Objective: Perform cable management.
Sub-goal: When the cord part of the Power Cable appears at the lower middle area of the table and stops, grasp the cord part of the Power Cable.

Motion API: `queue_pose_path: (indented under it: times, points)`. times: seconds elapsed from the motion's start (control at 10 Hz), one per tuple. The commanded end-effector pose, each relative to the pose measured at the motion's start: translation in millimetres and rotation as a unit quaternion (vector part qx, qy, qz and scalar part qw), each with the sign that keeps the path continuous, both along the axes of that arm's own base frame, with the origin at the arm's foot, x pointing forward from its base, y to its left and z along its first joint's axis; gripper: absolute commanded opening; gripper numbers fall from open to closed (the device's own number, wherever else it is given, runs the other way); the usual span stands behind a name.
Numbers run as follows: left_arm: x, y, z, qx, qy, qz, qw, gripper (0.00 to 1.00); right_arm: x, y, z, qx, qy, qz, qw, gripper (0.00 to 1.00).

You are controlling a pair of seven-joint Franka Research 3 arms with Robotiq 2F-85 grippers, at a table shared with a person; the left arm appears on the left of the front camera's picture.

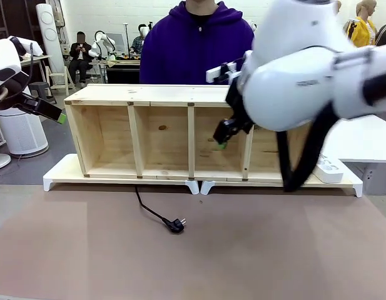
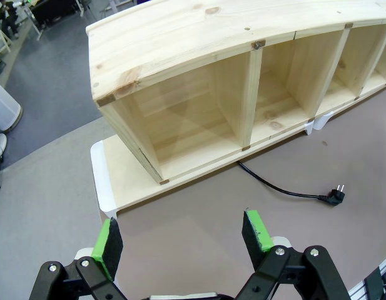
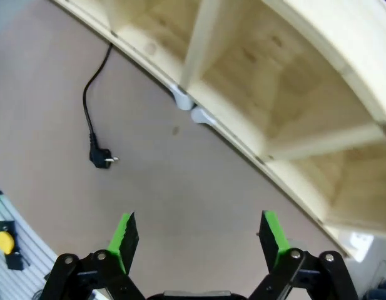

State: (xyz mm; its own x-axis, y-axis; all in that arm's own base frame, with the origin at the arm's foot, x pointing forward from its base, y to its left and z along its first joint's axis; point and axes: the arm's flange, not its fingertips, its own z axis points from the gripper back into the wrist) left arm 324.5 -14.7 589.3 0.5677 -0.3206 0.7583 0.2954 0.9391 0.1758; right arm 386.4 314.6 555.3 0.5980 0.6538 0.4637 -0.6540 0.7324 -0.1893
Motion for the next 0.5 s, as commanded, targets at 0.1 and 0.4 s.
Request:
queue_pose_path:
  times: [0.1, 0.4]
  points:
    - [0, -1, 0, -0.003, 0.000, 0.009, 1.000, 1.00, 41, 33, -35, 0.014, 0.036, -0.008, 0.999, 1.00]
    - [0, -1, 0, -0.003, 0.000, 0.009, 1.000, 1.00, 44, 53, -58, 0.020, 0.051, 0.000, 0.998, 1.00]
